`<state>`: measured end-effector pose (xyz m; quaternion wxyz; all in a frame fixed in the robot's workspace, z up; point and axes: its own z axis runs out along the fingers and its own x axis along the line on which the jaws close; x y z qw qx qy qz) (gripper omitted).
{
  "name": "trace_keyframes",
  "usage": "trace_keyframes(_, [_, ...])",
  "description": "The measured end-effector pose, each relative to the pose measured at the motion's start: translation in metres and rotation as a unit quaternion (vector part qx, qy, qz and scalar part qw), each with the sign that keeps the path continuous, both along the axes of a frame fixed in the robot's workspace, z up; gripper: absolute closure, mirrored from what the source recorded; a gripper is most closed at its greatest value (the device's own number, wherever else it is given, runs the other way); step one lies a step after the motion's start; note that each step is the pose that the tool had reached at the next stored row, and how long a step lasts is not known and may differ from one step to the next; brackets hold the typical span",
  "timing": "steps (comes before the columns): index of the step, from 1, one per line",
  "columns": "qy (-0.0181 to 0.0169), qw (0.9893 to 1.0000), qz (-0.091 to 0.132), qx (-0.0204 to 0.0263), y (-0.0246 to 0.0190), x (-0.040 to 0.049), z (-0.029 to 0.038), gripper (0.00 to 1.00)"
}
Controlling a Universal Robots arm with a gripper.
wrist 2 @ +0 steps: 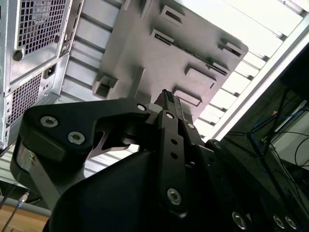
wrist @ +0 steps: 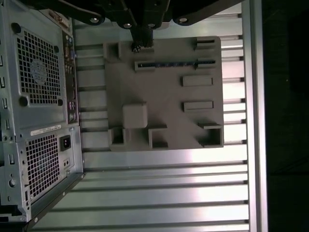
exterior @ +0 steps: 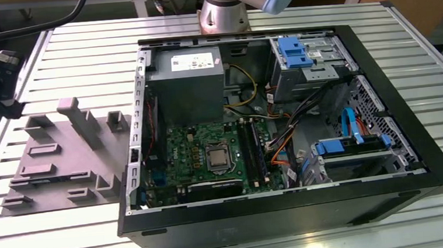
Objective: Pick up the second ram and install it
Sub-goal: 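Reach for the second ram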
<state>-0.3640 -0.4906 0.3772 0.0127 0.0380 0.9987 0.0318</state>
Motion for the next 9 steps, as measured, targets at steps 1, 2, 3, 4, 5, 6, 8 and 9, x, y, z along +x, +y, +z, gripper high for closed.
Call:
trace_keyframes(1, [0.0000,1.0000,0.000,0.0002,-0.0005,-0.0001,0.0000,0.89])
trace_keyframes(2, [0.0000,1.0000,0.000,0.0004,-0.0009,-0.0003,0.0000,0.89])
trace_keyframes(3, [0.0000,1.0000,0.000,0.0005,-0.0013,-0.0004,-0.0001,0.89])
trace_keyframes(4, [0.0000,1.0000,0.000,0.0007,-0.0018,-0.0006,-0.0002,0.89])
trace_keyframes(5, [0.0000,1.0000,0.000,0.0008,-0.0022,-0.0008,-0.0003,0.89])
trace_keyframes(6, [0.0000,1.0000,0.000,0.0008,-0.0026,-0.0009,-0.0004,0.89])
trace_keyframes(8, [0.0000,1.0000,0.000,0.0009,-0.0033,-0.0013,-0.0008,0.89])
trace_keyframes(9, [-0.0001,1.0000,0.000,0.0009,-0.0036,-0.0015,-0.0013,0.89])
